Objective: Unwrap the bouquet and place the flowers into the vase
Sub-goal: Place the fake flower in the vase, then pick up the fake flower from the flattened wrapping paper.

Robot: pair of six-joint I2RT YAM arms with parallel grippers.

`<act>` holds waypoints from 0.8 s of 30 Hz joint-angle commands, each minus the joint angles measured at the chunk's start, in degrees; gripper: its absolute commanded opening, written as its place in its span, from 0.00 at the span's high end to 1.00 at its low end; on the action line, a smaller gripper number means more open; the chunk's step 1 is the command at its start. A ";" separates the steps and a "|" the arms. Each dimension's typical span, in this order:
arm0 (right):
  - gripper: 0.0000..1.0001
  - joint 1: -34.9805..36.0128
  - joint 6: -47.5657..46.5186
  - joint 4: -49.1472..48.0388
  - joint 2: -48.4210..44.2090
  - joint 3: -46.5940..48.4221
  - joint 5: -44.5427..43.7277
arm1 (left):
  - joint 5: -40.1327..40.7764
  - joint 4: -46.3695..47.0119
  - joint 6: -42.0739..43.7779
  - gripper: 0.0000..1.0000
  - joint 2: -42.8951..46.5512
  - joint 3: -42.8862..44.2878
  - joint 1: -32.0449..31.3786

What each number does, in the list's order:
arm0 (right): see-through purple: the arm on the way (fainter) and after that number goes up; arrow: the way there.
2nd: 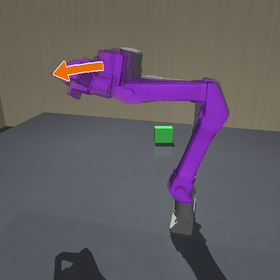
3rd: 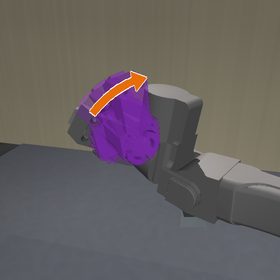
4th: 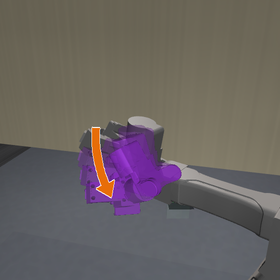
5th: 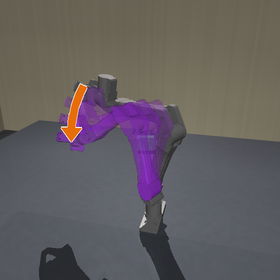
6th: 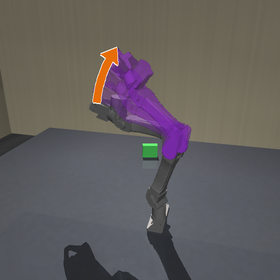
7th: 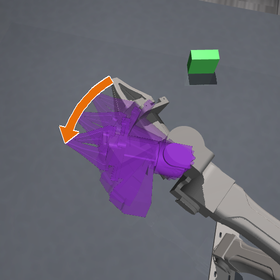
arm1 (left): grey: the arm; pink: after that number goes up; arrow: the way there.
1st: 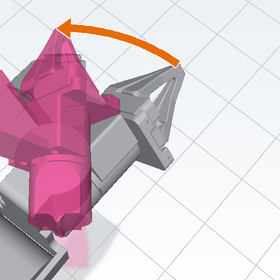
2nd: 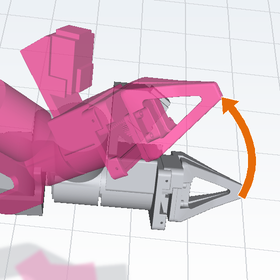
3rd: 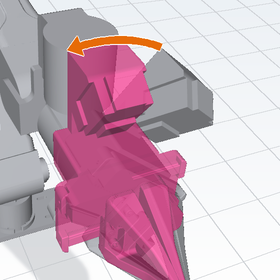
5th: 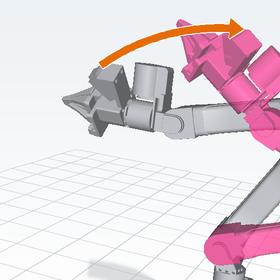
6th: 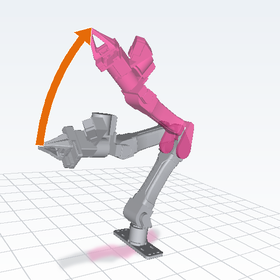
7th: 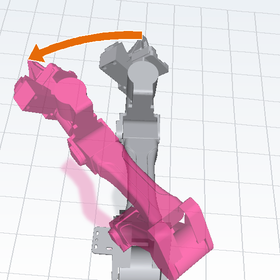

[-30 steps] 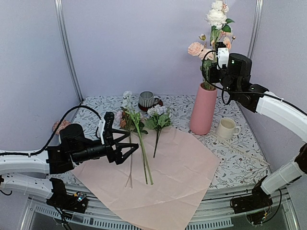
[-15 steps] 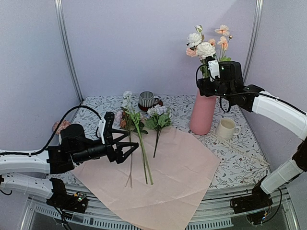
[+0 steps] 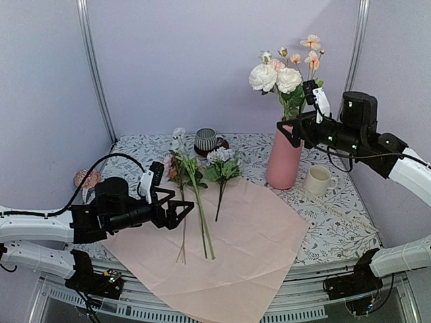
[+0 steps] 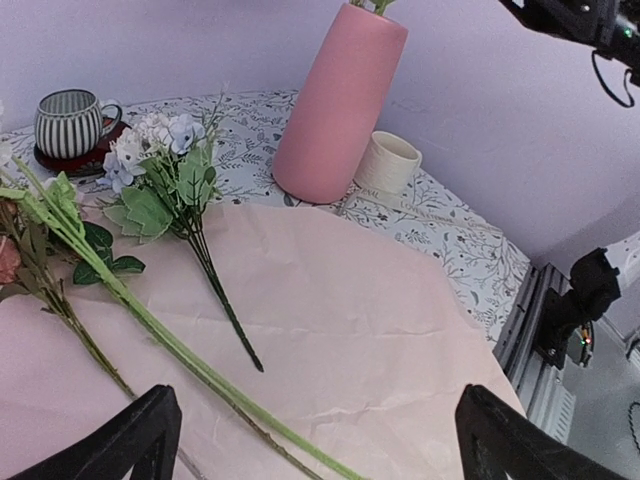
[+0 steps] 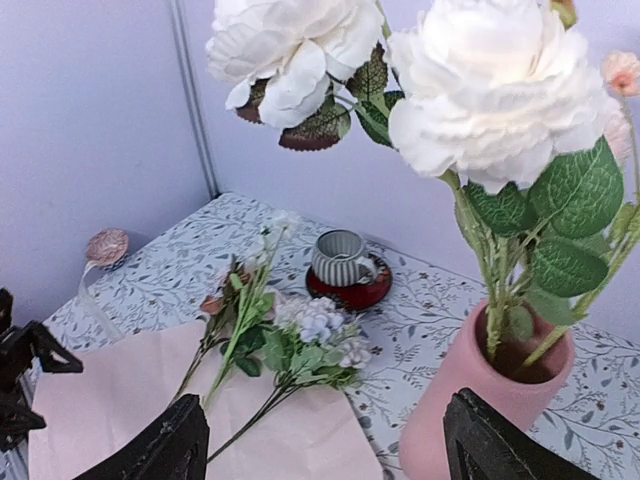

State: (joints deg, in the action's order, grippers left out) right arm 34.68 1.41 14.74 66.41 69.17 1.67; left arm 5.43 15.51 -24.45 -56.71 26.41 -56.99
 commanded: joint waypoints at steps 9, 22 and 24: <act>0.17 10.76 -0.79 -18.23 0.78 -14.15 11.49 | 6.12 -8.41 -5.40 0.03 -2.18 2.50 2.19; 0.16 12.19 -0.05 -35.11 18.18 -16.17 14.24 | -0.24 -13.82 -11.01 0.17 -2.08 0.70 9.68; 0.16 12.18 1.78 -40.59 19.82 -19.35 13.65 | -0.67 -13.57 -11.44 0.18 -3.22 0.42 10.16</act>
State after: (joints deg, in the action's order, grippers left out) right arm 46.52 -0.25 -14.76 83.31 53.93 15.38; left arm 6.81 3.44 -34.59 -58.65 27.44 -47.99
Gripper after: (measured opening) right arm 0.839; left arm 0.827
